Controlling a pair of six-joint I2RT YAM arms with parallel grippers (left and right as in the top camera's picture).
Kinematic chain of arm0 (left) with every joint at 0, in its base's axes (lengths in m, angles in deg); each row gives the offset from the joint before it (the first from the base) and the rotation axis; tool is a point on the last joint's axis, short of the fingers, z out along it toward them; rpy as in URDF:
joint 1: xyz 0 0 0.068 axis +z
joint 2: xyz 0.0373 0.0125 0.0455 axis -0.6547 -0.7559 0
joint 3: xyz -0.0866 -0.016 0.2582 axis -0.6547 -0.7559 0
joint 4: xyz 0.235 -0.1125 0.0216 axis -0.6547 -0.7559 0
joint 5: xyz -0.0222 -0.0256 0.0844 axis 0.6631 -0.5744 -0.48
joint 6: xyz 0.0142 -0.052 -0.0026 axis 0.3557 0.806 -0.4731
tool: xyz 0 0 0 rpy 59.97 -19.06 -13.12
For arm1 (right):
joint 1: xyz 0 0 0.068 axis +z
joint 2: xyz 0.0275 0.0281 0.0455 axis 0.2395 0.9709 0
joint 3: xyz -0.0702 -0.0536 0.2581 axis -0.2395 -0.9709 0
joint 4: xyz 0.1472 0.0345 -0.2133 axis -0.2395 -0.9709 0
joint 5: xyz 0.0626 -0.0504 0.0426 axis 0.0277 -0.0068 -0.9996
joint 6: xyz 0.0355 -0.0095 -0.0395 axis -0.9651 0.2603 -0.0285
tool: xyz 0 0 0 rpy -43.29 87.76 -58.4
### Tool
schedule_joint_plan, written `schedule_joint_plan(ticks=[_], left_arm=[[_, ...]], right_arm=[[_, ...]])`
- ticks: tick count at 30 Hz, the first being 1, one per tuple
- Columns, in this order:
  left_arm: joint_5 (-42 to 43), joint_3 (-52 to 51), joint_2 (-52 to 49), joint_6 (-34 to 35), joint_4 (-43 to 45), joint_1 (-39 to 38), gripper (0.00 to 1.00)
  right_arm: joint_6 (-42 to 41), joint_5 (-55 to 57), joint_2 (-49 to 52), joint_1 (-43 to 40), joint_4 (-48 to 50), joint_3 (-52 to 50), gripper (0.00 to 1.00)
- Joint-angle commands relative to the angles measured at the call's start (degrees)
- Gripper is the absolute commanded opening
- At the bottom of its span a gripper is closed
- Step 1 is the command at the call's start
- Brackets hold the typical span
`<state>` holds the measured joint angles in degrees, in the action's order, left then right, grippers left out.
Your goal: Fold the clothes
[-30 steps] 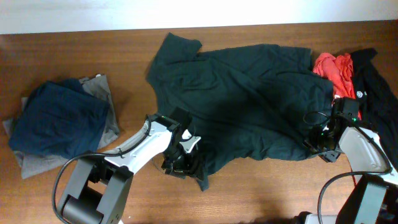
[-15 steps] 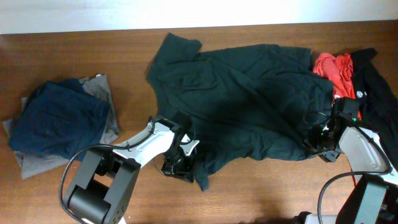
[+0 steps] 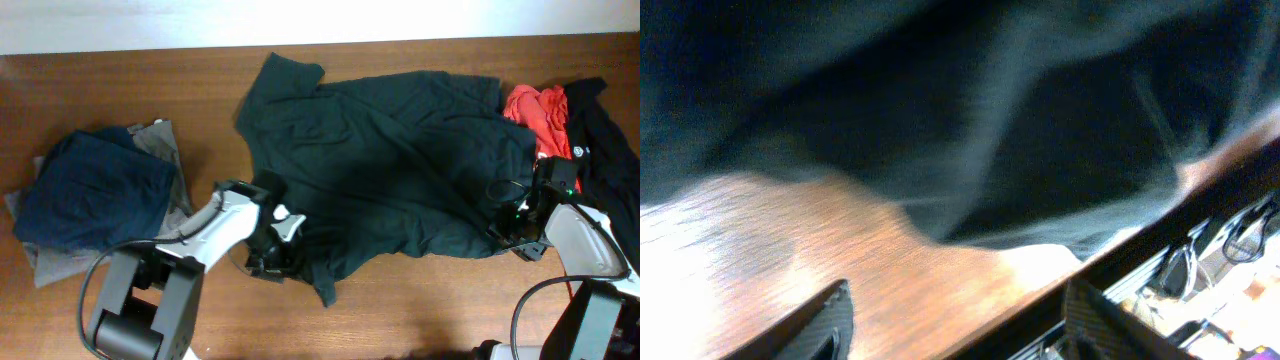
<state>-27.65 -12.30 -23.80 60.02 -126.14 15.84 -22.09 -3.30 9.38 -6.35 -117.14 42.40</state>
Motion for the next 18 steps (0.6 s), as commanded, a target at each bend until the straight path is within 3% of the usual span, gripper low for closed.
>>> schedule_joint_plan(ticks=[1,9,14,15,18], left_arm=[[-0.2,0.2,1.1,-2.3,0.3,-3.7,0.72],[-0.1,0.2,0.9,0.5,4.8,-6.1,0.73],[0.6,0.2,-1.8,0.5,6.5,-6.8,0.69],[1.0,0.2,-2.6,0.5,6.8,-6.9,0.64],[1.9,0.9,-4.3,0.4,5.8,-6.7,0.12]], right_arm=[[0.5,-0.4,0.3,-0.1,-0.2,0.8,0.50],[0.5,-0.8,0.3,-0.1,-0.2,0.8,0.50],[0.5,-0.8,0.3,-0.1,-0.2,0.8,0.50],[0.5,-0.8,0.3,-0.1,-0.2,0.8,0.50],[0.5,-1.0,0.3,-0.1,-0.2,0.8,0.50]])
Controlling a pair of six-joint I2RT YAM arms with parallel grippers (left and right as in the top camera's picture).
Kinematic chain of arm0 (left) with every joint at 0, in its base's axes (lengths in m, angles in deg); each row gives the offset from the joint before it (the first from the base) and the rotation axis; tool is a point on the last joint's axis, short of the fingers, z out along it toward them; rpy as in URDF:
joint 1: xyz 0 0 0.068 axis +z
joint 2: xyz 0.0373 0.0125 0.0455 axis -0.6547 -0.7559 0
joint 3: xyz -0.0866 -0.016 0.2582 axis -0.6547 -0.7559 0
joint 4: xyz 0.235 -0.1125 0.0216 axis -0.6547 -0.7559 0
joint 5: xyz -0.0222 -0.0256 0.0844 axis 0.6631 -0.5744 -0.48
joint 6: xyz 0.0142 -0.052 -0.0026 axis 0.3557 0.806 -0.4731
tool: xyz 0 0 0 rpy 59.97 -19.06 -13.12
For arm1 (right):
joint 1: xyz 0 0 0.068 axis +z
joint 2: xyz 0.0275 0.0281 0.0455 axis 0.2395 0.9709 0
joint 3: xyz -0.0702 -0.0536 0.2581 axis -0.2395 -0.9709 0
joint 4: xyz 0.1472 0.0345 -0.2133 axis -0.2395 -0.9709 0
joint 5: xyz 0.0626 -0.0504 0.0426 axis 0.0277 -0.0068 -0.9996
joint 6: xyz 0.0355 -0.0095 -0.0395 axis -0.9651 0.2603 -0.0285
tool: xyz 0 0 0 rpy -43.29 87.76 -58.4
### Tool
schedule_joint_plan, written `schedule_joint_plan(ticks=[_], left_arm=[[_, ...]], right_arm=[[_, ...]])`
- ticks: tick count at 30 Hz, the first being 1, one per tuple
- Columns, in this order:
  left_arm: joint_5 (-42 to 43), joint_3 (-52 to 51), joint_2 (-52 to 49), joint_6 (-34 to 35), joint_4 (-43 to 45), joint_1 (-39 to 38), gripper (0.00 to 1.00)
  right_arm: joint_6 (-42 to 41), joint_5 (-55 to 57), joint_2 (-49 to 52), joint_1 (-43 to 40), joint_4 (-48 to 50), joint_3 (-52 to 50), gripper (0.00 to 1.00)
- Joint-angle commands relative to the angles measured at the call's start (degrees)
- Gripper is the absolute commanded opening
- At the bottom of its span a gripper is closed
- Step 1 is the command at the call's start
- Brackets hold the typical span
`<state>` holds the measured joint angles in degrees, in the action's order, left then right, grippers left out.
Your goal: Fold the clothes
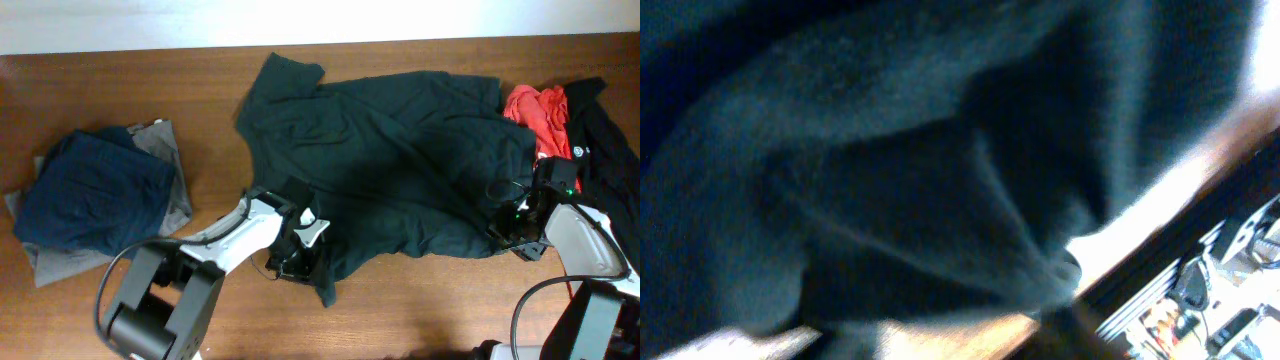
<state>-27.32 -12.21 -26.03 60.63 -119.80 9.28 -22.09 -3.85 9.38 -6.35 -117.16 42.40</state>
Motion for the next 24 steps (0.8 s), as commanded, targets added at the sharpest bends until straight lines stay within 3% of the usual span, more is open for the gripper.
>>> schedule_joint_plan(ticks=[1,2,8,14,24], left_arm=[[1.6,0.9,-2.1,-0.2,-0.6,0.0,0.07],[1.5,1.1,-2.0,-0.2,-0.9,0.2,0.00],[-3.1,3.2,0.7,1.1,-6.0,4.1,0.00],[-9.4,3.2,7.4,1.1,-10.8,12.9,0.01],[-9.7,3.2,12.3,0.0,-19.5,16.7,0.01]], right_arm=[[0.5,-0.5,0.3,-0.1,-0.2,0.8,0.50],[0.5,-0.5,0.3,-0.1,-0.2,0.8,0.50],[0.5,-0.5,0.3,-0.1,-0.4,0.8,0.50],[0.5,-0.4,0.3,-0.1,-0.4,0.8,0.50],[0.5,-0.5,0.3,-0.1,-1.8,0.8,0.47]])
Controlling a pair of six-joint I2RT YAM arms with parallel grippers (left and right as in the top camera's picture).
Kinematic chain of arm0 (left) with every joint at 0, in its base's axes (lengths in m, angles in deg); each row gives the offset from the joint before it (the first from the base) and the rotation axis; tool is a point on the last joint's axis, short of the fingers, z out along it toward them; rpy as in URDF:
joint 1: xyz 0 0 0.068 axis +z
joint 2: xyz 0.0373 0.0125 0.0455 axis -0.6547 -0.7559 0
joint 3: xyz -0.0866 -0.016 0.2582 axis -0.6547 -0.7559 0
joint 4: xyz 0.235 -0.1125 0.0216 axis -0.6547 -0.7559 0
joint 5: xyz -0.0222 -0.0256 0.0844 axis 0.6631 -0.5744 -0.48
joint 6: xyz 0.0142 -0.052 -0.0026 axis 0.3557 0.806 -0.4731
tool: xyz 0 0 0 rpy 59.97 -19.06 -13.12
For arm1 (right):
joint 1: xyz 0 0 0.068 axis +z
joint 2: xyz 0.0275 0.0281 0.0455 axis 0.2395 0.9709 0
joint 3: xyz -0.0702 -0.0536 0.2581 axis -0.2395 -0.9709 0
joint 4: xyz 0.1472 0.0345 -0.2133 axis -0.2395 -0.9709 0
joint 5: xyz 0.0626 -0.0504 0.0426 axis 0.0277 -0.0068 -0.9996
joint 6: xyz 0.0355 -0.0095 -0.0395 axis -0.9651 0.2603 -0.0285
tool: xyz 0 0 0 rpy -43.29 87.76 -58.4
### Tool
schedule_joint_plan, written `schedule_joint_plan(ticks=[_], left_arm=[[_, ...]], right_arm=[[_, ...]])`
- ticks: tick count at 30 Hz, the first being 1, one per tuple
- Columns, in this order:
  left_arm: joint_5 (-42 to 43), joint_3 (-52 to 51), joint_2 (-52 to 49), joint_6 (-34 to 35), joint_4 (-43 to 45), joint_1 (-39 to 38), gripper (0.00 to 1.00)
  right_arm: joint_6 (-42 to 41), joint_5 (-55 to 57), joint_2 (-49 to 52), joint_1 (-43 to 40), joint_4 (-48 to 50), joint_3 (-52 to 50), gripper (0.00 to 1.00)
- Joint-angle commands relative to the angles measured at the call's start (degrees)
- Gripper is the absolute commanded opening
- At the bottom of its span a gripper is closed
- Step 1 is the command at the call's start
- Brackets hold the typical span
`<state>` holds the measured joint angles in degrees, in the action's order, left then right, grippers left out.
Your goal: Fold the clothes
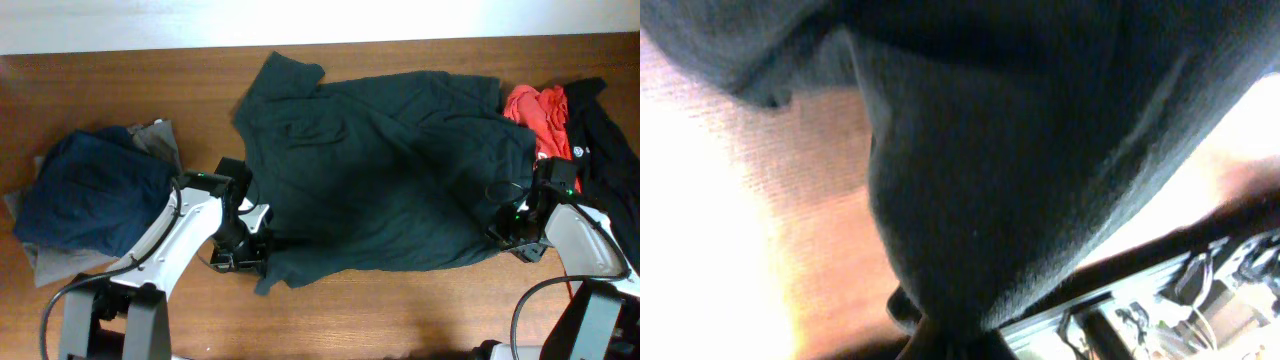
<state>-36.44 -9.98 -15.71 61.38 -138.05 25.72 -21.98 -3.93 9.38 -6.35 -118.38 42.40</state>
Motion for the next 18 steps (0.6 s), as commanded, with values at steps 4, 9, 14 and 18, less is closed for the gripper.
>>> schedule_joint_plan(ticks=[4,9,14,18], left_arm=[[-0.7,1.0,3.1,-0.7,-3.7,0.2,0.00],[-1.8,0.9,3.1,-0.7,-1.9,0.2,0.02],[-4.4,0.9,3.1,-1.7,-1.5,0.2,0.65],[-4.0,0.9,3.1,-7.7,-1.2,0.2,0.68]], right_arm=[[0.5,-2.7,0.3,-0.1,-1.9,0.8,0.04],[0.5,-5.3,0.3,-0.1,-2.7,0.8,0.28],[0.4,-5.3,0.3,-0.1,-2.8,0.8,0.60],[0.5,-5.3,0.3,-0.1,-3.2,0.8,0.64]])
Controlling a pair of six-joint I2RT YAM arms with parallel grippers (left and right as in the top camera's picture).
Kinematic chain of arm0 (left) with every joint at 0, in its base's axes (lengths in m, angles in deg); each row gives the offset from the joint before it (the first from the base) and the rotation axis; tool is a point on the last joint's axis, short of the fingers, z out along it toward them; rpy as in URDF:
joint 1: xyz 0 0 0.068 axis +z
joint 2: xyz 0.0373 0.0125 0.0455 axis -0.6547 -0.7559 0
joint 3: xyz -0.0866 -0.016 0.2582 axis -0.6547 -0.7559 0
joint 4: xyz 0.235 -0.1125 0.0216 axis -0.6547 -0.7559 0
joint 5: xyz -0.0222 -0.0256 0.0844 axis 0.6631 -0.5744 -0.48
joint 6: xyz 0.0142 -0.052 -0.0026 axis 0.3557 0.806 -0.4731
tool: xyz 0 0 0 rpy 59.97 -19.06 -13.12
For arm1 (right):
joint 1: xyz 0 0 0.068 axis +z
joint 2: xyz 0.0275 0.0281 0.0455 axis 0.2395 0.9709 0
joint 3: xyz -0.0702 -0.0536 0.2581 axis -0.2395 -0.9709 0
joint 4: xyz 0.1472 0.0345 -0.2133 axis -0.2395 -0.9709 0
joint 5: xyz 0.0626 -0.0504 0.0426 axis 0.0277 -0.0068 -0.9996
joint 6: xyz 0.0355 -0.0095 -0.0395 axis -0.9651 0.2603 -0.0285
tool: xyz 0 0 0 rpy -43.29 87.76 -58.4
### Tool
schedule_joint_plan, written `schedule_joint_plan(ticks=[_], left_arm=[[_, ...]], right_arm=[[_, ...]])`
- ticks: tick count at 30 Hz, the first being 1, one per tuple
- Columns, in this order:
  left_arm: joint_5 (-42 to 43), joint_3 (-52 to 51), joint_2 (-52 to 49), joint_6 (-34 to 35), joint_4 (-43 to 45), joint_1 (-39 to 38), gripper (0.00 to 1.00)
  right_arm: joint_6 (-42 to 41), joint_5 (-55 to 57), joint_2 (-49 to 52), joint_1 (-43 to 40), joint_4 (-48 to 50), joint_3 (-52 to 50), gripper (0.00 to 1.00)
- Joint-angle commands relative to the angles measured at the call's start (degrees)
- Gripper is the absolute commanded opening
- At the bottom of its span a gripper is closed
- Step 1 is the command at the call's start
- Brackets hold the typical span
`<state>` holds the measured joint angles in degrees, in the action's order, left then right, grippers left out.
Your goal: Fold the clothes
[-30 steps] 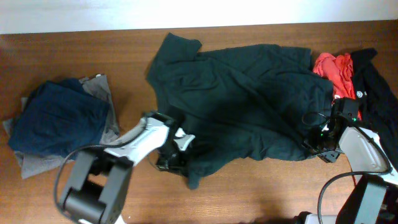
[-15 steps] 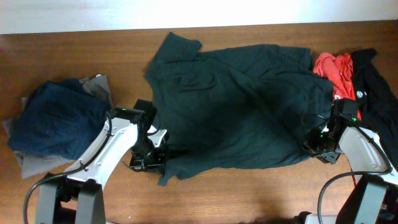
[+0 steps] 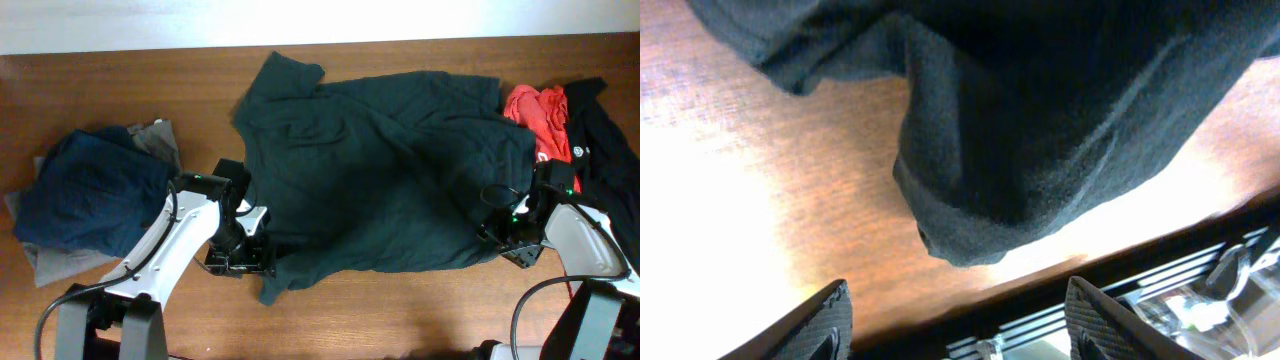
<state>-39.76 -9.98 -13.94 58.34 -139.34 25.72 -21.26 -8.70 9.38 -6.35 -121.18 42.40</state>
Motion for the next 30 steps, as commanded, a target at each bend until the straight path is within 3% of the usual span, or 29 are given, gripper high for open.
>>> schedule_joint_plan(ticks=[1,5,10,14,20,24,30], left_arm=[[0.0,0.9,1.3,-5.4,0.1,0.2,0.67],[7.6,0.9,1.3,-13.2,-0.1,-1.9,0.53],[3.6,0.4,1.3,-15.1,0.4,-10.6,0.56],[-6.7,-1.9,1.3,-2.9,3.5,-16.1,0.58],[-12.8,-2.4,1.7,7.8,3.9,-16.9,0.60],[-13.0,-6.7,2.6,12.2,5.3,-16.9,0.63],[-12.5,-11.1,3.6,13.4,9.4,-16.9,0.64]], right_arm=[[-0.2,-0.5,0.3,-0.1,-0.6,0.8,0.64],[0.8,0.6,0.3,-0.1,-0.7,0.8,0.64],[1.0,0.3,0.3,-0.1,0.0,0.8,0.64],[1.2,0.2,0.3,-0.1,-0.1,0.8,0.65],[1.3,0.2,0.3,-0.1,-0.2,0.8,0.65],[1.5,0.2,0.3,-0.1,-0.2,0.8,0.65],[2.3,0.1,0.3,-0.1,-0.2,0.8,0.65]])
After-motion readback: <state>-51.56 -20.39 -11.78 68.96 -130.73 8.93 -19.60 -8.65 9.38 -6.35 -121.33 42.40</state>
